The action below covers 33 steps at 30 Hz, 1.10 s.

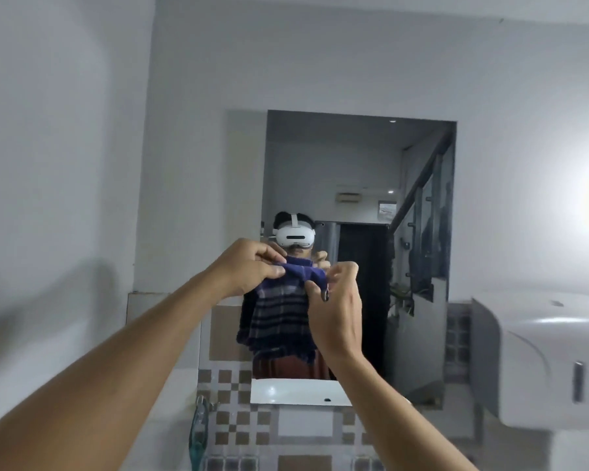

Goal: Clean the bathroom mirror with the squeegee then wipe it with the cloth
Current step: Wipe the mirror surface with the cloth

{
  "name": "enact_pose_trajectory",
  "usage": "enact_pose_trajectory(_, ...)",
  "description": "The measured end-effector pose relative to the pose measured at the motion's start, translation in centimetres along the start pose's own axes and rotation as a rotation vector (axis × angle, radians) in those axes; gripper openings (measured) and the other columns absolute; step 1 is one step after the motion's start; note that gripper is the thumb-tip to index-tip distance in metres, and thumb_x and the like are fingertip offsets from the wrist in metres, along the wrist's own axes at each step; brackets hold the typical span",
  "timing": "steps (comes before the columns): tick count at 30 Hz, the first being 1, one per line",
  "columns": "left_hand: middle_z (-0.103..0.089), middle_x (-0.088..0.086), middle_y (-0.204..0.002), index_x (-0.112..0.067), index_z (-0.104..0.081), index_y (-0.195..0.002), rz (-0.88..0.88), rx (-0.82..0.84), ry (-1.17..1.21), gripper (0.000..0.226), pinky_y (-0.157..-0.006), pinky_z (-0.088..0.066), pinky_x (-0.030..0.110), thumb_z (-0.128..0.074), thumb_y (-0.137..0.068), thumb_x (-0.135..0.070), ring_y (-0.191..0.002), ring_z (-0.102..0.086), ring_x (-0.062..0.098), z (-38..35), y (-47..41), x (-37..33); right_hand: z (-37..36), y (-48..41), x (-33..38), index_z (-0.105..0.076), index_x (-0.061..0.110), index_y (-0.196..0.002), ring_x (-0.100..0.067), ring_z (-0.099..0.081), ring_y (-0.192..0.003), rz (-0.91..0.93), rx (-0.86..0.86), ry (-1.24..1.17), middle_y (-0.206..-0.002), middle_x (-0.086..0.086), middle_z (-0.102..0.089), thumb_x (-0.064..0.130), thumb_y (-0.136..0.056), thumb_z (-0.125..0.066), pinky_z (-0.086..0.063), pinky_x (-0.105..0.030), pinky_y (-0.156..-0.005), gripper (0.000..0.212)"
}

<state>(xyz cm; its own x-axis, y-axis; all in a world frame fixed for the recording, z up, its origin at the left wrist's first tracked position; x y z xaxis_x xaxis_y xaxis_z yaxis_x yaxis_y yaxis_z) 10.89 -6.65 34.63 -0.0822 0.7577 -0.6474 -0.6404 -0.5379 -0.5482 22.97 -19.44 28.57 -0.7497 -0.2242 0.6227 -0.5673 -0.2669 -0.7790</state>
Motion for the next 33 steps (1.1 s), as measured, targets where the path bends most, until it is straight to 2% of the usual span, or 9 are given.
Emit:
enact_pose_trajectory(3,-0.076,0.001,-0.097,-0.018,-0.076,-0.086,-0.019,0.052,-0.007,0.008,-0.096,-0.055,0.035,-0.078,-0.083,-0.01,-0.097,-0.071,0.017,-2.3,-1.5,-2.8,1.3,0.6,-0.5,-0.05,0.031,-0.107,-0.025,-0.058,-0.114,0.042,-0.043,0.186,-0.132,0.005,-0.049,0.05,-0.098,-0.049,-0.058,-0.043,-0.082,0.021)
enact_pose_trajectory(6,-0.076,-0.003,-0.099,-0.019,-0.078,-0.089,-0.052,0.081,0.016,0.008,-0.09,-0.053,0.026,-0.079,-0.083,-0.013,-0.099,-0.07,0.013,-4.1,-2.4,-5.3,1.7,1.1,-0.9,-0.038,0.032,-0.142,-0.027,-0.033,-0.147,-0.019,0.057,0.279,-0.167,-0.003,-0.015,0.088,-0.082,-0.018,-0.048,-0.051,-0.103,0.084)
enact_pose_trajectory(8,-0.076,-0.002,-0.095,-0.02,-0.078,-0.09,-0.064,0.097,0.082,0.009,-0.085,-0.053,0.023,-0.079,-0.083,-0.014,-0.097,-0.07,0.012,-4.9,-2.7,-6.8,2.1,0.8,-0.6,-0.018,0.029,-0.155,-0.025,-0.023,-0.151,0.0,0.067,0.293,-0.17,-0.001,-0.001,0.092,-0.078,-0.017,-0.04,-0.051,-0.112,0.099)
enact_pose_trajectory(10,-0.077,0.004,-0.096,-0.017,-0.078,-0.094,-0.079,0.118,0.148,0.01,-0.087,-0.056,0.026,-0.077,-0.085,-0.014,-0.097,-0.071,0.015,-5.4,-2.9,-8.2,2.6,0.3,-0.4,-0.009,0.028,-0.158,-0.023,-0.018,-0.153,0.034,0.033,0.259,-0.17,0.0,-0.002,0.082,-0.086,-0.03,-0.031,-0.048,-0.119,0.093)
enact_pose_trajectory(14,-0.076,0.008,-0.1,-0.011,-0.077,-0.103,-0.077,0.16,0.304,0.016,-0.082,-0.055,0.031,-0.065,-0.094,-0.016,-0.092,-0.07,0.019,-5.5,-3.2,-9.5,3.7,-1.1,0.0,-0.016,0.021,-0.16,-0.026,-0.027,-0.15,0.158,-0.116,0.258,-0.168,-0.005,-0.015,0.033,-0.104,-0.047,-0.026,-0.036,-0.118,0.065)
enact_pose_trajectory(17,-0.077,0.009,-0.101,-0.013,-0.074,-0.105,-0.07,-0.016,0.452,0.021,-0.086,-0.055,0.035,-0.056,-0.096,-0.015,-0.1,-0.072,0.025,-3.9,-4.0,-7.7,3.7,-2.9,0.2,-0.023,0.015,-0.159,-0.03,-0.038,-0.14,0.236,-0.165,0.355,-0.166,-0.012,-0.023,0.017,-0.105,-0.044,-0.035,-0.042,-0.114,0.058)
enact_pose_trajectory(21,-0.075,-0.002,-0.107,-0.025,-0.071,-0.109,-0.179,-0.484,-0.037,0.022,-0.09,-0.057,0.038,-0.055,-0.094,-0.024,-0.1,-0.069,0.017,-0.6,-4.2,-3.2,2.8,-6.5,1.0,-0.027,0.01,-0.157,-0.035,-0.044,-0.132,0.316,-0.18,0.427,-0.162,-0.017,-0.032,0.008,-0.104,-0.043,-0.044,-0.05,-0.106,0.056)
enact_pose_trajectory(26,-0.052,0.002,-0.137,-0.022,-0.05,-0.136,-0.431,-0.498,-0.65,0.038,-0.102,-0.051,0.042,-0.05,-0.1,-0.034,-0.129,-0.048,0.024,-2.8,-5.2,0.1,1.3,-12.4,5.7,-0.03,0.01,-0.157,-0.041,-0.049,-0.125,0.494,-0.192,0.538,-0.158,-0.02,-0.037,0.01,-0.098,-0.039,-0.047,-0.055,-0.101,0.06)
enact_pose_trajectory(33,-0.029,0.018,-0.161,-0.017,-0.037,-0.153,-0.54,-0.481,-0.877,0.07,-0.118,-0.035,0.046,-0.057,-0.094,-0.049,-0.148,-0.03,0.035,-4.6,-6.9,0.8,-1.8,-20.1,11.2,-0.037,0.016,-0.154,-0.044,-0.05,-0.124,0.703,-0.165,0.745,-0.156,-0.019,-0.038,0.012,-0.093,-0.06,-0.042,-0.055,-0.107,0.066)
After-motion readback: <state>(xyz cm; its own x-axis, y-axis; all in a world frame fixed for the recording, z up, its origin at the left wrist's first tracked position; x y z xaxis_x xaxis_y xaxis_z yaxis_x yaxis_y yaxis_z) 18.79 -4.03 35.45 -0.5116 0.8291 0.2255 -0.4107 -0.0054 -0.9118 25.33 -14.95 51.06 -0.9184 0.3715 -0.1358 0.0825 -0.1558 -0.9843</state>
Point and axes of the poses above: each hand's wrist, its own y-axis away from the middle knuckle, its own z-axis out of the back of the hand, x = y × z, the point moved 8 cm from there along -y, towards the middle knuckle
